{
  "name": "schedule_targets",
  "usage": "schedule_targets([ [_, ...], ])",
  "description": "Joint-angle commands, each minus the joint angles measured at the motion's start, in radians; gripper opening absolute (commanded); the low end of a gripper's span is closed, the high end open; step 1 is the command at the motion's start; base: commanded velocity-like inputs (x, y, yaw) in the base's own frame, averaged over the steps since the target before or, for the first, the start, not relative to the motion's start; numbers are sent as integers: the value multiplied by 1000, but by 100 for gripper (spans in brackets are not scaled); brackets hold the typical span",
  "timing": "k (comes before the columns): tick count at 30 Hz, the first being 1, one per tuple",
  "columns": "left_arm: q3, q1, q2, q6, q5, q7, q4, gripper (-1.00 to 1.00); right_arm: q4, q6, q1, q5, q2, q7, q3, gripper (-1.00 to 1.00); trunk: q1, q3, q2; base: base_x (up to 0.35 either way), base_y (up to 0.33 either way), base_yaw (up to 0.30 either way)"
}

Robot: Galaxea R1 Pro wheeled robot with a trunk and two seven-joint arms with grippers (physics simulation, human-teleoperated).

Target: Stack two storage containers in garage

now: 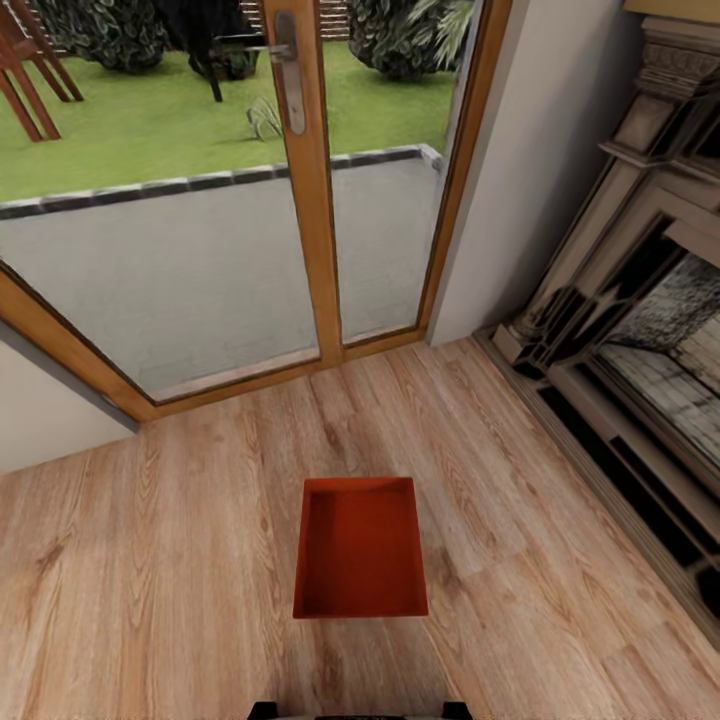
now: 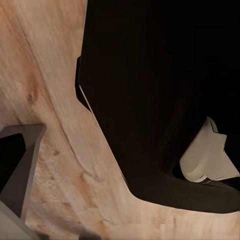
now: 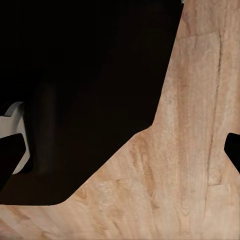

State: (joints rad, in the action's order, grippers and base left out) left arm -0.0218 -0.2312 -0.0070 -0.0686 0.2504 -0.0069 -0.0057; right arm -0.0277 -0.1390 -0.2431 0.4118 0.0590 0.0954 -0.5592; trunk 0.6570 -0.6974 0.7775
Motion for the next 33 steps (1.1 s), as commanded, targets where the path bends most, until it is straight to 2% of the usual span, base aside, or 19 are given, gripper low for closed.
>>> schedule_targets([
  [1, -3, 0, 0, -3, 7, -1, 1, 100, -3, -5, -1, 9, 1, 1, -8, 100, 0, -2, 1, 0, 0, 0],
  [14, -3, 0, 0, -3, 7, -1, 1, 100, -3, -5, -1, 9, 1, 1, -8, 100, 0, -23, 1, 0, 0, 0],
  [33, -3, 0, 0, -3, 7, -1, 1, 100, -3, -5, -1, 9, 1, 1, -8, 100, 0, -24, 1, 0, 0, -64],
])
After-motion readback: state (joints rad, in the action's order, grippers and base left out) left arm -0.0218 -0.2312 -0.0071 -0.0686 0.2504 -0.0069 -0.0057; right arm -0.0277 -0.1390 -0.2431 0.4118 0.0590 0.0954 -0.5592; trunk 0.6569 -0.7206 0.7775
